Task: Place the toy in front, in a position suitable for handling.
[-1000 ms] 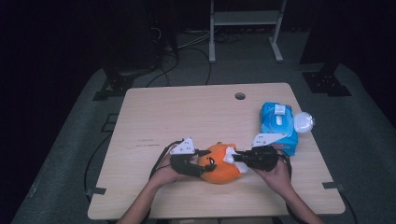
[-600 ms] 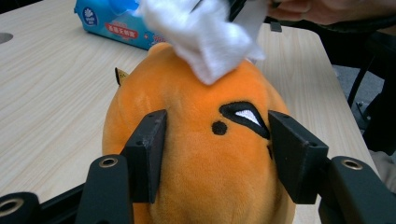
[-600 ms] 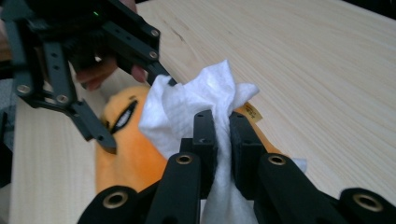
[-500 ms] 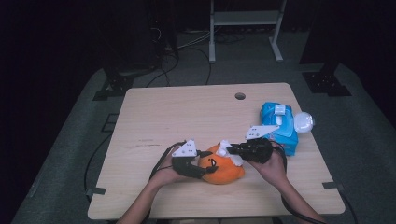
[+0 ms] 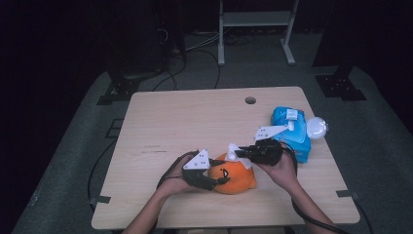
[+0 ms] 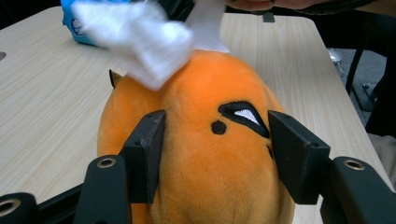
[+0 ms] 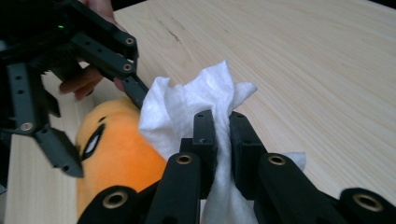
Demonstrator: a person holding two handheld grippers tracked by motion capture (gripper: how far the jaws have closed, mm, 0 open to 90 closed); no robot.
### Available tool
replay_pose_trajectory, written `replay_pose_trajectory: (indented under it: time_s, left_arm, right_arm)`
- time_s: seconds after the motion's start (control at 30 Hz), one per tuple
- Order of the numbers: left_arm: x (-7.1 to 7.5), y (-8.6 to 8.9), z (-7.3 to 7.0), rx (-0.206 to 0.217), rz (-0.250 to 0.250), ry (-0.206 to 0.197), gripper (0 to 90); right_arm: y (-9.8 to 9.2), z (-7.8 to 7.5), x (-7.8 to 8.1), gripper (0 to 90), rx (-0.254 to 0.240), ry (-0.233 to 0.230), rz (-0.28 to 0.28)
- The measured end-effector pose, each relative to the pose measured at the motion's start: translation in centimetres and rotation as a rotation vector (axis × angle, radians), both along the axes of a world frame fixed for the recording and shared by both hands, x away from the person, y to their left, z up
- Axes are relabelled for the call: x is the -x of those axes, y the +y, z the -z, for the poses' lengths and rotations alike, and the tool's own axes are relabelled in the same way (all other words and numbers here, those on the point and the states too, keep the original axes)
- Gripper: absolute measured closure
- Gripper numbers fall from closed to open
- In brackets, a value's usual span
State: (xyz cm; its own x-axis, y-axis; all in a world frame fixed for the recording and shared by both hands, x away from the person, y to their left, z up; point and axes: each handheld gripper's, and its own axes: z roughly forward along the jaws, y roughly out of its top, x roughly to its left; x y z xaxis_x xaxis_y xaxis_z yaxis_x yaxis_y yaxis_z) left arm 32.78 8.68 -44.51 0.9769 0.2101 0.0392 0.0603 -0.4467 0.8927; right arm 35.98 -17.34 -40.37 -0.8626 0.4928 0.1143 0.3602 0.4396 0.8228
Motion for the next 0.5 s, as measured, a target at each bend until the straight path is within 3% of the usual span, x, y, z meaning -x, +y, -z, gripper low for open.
replay_pose_trajectory:
  time_s: [0.1,0.27,0.4,0.5]
  left_arm:
    - [-0.2,0.3,0.1,0.012,-0.003,0.014,40.1]
    - [-0.6,0.4,0.2,0.031,-0.005,0.037,40.0]
    - [-1.0,0.6,0.3,0.047,-0.02,0.07,39.4]
    - [-1.2,0.6,0.4,0.051,-0.026,0.085,39.1]
  right_arm:
    - [-0.4,0.6,-0.6,82.1,-0.005,0.017,0.016]
    - [-3.1,1.9,-0.5,82.1,-0.04,0.064,0.078]
    - [-4.6,2.5,0.5,82.1,-0.031,0.079,0.094]
    - [-4.5,2.2,2.0,82.1,-0.039,0.074,0.053]
